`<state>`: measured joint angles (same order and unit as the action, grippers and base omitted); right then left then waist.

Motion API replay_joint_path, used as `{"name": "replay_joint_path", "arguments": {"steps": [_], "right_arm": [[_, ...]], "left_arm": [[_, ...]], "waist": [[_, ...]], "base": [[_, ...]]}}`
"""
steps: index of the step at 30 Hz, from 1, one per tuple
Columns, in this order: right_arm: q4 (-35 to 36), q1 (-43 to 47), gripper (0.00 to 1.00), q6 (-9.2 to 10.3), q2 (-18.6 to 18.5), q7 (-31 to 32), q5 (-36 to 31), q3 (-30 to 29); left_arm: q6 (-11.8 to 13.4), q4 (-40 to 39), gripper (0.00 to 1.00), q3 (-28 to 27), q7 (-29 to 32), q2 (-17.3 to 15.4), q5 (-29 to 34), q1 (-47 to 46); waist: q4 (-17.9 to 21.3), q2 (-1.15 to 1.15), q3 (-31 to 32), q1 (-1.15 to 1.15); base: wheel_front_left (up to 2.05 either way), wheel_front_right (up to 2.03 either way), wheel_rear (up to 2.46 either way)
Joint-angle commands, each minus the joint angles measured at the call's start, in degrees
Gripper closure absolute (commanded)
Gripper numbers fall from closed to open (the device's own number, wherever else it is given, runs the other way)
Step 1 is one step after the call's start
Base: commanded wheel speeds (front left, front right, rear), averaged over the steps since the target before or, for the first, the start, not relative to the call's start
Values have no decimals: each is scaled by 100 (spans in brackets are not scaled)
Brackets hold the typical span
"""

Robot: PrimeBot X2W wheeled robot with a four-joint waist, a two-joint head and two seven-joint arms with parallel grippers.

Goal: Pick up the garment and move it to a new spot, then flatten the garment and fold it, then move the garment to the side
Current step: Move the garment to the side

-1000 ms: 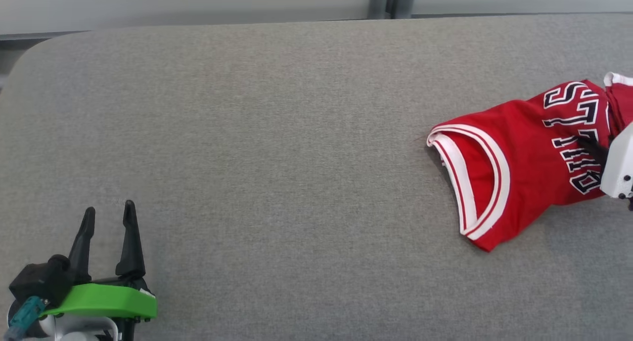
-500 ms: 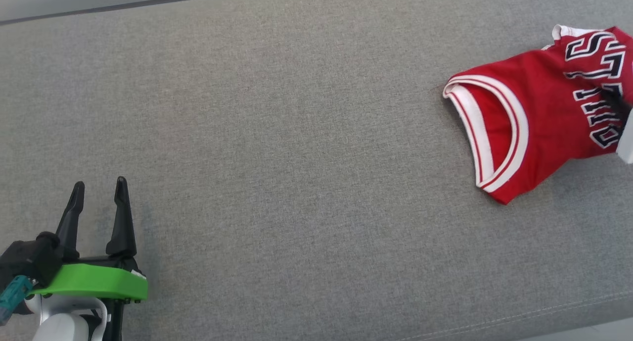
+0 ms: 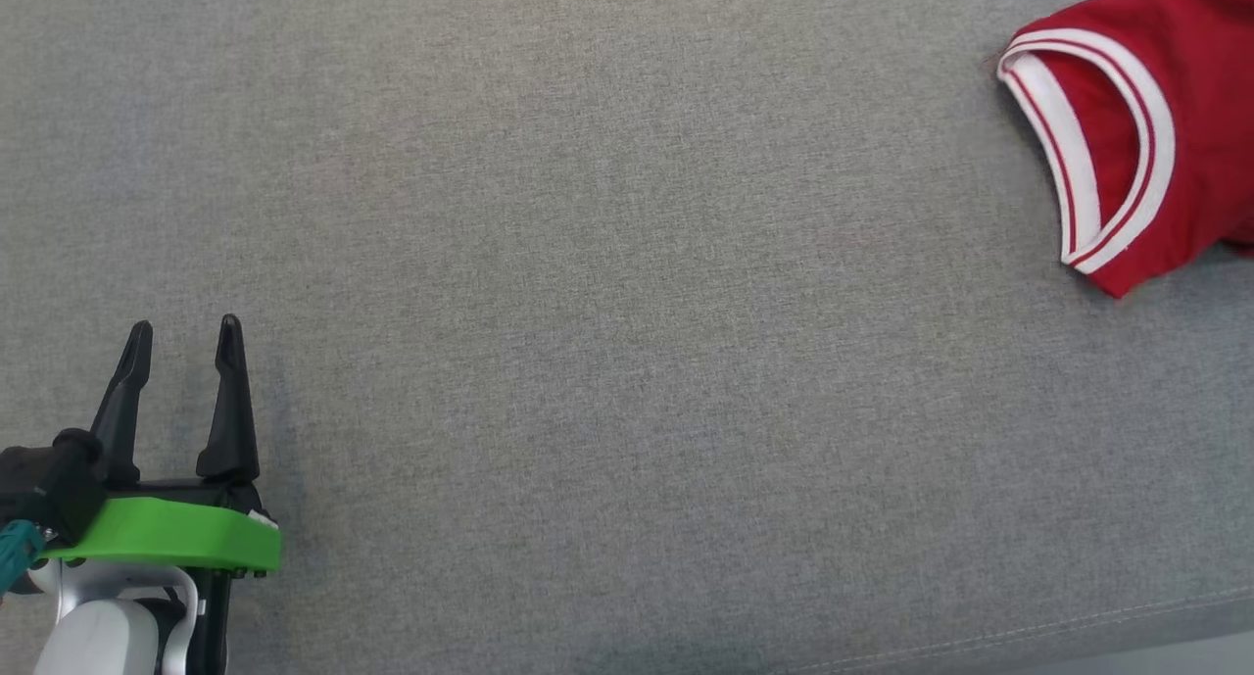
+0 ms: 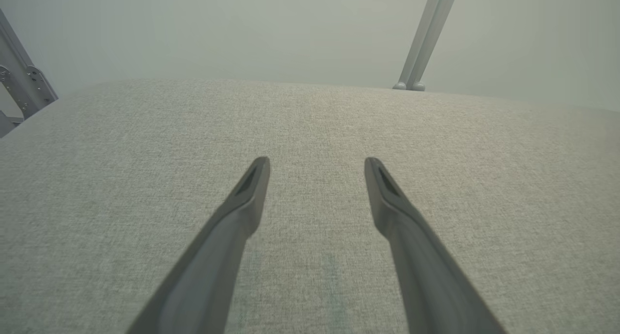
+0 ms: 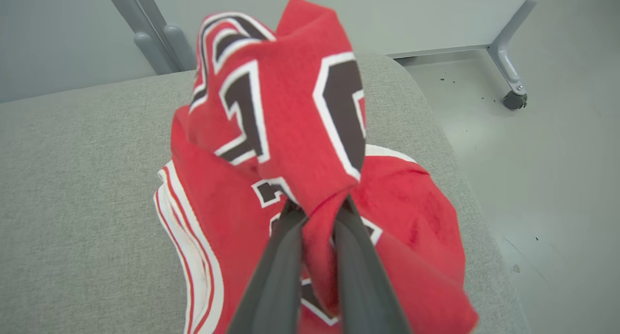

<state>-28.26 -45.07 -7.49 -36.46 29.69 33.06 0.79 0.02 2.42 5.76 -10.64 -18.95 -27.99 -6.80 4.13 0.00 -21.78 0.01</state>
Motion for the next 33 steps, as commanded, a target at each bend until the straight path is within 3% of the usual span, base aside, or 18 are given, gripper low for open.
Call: {"name": "replay_joint_path", "arguments": {"steps": [1,11,12,13,14,20,24,33], "right_arm": [[-125,-94,100,0,-107,55,-96,-153],[-910,60,100,1,-297,-136,-555,-756],[-1035,77,95,1,-285,-250,-708,-824],[-1122,106,42,1,-281,-390,-861,-864],[-1259,135,0,1,-276,-548,-1016,-962],[-1615,178,0,2,-70,-1328,-1570,-1199],[-1671,183,0,2,73,-1800,-1663,-1041],[-545,1047,0,2,-116,-3340,-1161,-288]], "left_arm": [[48,-67,0,-11,31,-49,52,-46],[107,-241,0,-31,117,-123,10,52],[125,-246,0,-15,119,-109,14,47],[137,-250,0,5,124,-90,17,41],[141,-252,0,25,133,-79,16,35],[162,-253,0,39,118,-67,-22,50],[190,-253,0,23,92,-56,-54,95],[237,-148,0,42,-76,69,-114,290]], "waist": [[-49,0,-35,-1],[-113,0,-59,-1],[-118,0,-53,-1],[-127,0,-45,-1],[-136,0,-39,-1],[-133,0,-7,-1],[-75,0,56,-1],[-78,0,612,-1]], "base": [[0,0,0],[0,0,0],[0,0,0],[0,0,0],[0,0,0],[0,0,0],[0,0,0],[0,0,0]]}}
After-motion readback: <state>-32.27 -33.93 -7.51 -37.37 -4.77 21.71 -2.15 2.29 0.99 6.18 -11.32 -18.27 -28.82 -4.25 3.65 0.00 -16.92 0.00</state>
